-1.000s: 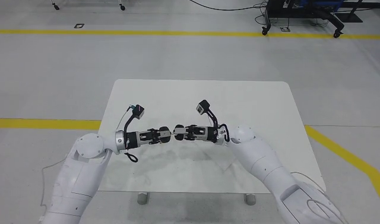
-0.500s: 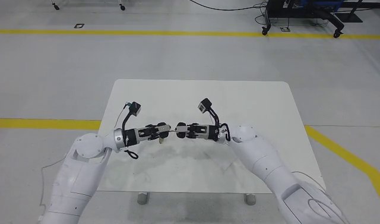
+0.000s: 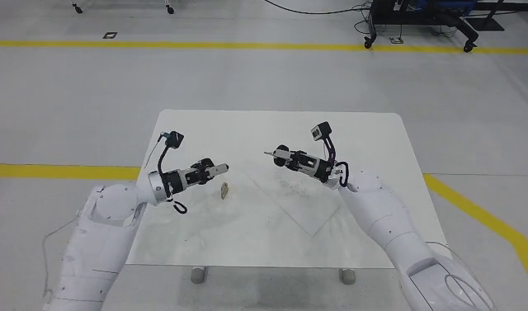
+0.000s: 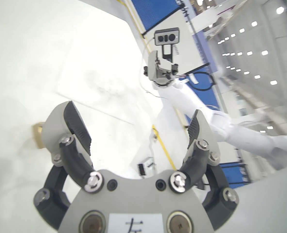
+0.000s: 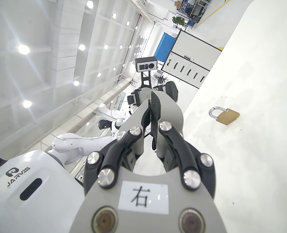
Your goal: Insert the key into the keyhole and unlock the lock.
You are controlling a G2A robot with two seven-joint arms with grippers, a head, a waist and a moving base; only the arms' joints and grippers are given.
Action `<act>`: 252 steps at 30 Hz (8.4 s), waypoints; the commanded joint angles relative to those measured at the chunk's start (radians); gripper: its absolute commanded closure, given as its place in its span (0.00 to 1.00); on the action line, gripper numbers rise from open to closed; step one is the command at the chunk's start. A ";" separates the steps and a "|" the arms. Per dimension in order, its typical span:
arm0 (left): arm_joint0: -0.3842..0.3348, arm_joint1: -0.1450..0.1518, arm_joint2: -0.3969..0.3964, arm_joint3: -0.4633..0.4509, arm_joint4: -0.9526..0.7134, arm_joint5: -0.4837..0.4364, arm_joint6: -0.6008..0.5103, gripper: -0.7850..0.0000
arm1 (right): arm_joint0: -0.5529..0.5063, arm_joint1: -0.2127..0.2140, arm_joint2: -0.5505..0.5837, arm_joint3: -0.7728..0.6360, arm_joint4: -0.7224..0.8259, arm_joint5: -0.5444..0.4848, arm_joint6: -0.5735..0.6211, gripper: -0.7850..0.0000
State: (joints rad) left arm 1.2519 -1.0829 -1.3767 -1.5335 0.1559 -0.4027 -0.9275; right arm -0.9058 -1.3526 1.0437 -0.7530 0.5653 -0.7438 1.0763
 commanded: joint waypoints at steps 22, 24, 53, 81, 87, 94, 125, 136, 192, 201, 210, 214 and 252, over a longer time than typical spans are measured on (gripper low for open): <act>-0.118 -0.016 0.284 0.067 0.732 0.037 0.011 0.64 | 0.000 0.000 0.000 0.000 0.000 0.000 0.000 1.00; -0.124 -0.018 0.293 0.075 0.736 0.040 0.020 0.68 | 0.000 0.000 0.000 0.000 0.000 0.000 0.000 1.00; -0.084 -0.023 0.202 0.078 0.554 0.132 0.310 1.00 | 0.000 0.000 0.000 0.000 0.000 0.000 0.000 1.00; -0.334 -0.112 0.249 0.500 -0.728 0.619 -0.085 1.00 | 0.000 0.000 0.000 0.000 0.000 0.000 0.000 1.00; -0.439 -0.155 0.336 0.704 -0.806 0.642 -0.158 1.00 | -0.029 -0.004 -0.006 -0.054 -0.021 0.042 -0.097 1.00; -0.491 -0.164 0.366 0.766 -0.749 0.570 -0.175 1.00 | -0.053 -0.005 -0.004 -0.096 -0.018 0.063 -0.145 1.00; -0.534 -0.183 0.497 0.784 -0.629 0.801 -0.269 1.00 | -0.209 0.071 0.164 -0.486 -1.020 -0.196 -0.598 1.00; -0.511 -0.175 0.444 0.794 -0.763 0.888 -0.346 1.00 | -0.178 0.080 0.164 -0.546 -1.199 -0.269 -0.614 1.00; -0.613 -0.184 0.754 0.868 -0.851 0.863 -0.293 1.00 | -0.046 0.319 -0.300 -1.049 -2.374 -0.213 -0.845 1.00; -0.604 -0.181 0.737 0.856 -0.838 0.881 -0.284 1.00 | -0.032 0.303 -0.318 -1.034 -2.372 -0.206 -0.789 1.00; -0.599 -0.182 0.726 0.850 -0.829 0.900 -0.279 1.00 | -0.028 0.290 -0.332 -1.021 -2.374 -0.201 -0.756 1.00; -0.598 -0.183 0.722 0.850 -0.824 0.906 -0.281 1.00 | -0.025 0.284 -0.339 -1.018 -2.386 -0.194 -0.733 1.00; -0.515 -0.164 0.567 0.754 -0.876 0.830 -0.056 1.00 | -0.115 0.209 -0.324 -1.071 -2.305 0.110 -0.377 1.00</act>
State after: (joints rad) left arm 0.7337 -1.2483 -0.8061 -0.7739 -0.7218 0.4240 -0.9841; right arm -1.0198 -1.1422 0.7221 -1.8256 -1.7360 -0.6353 0.7008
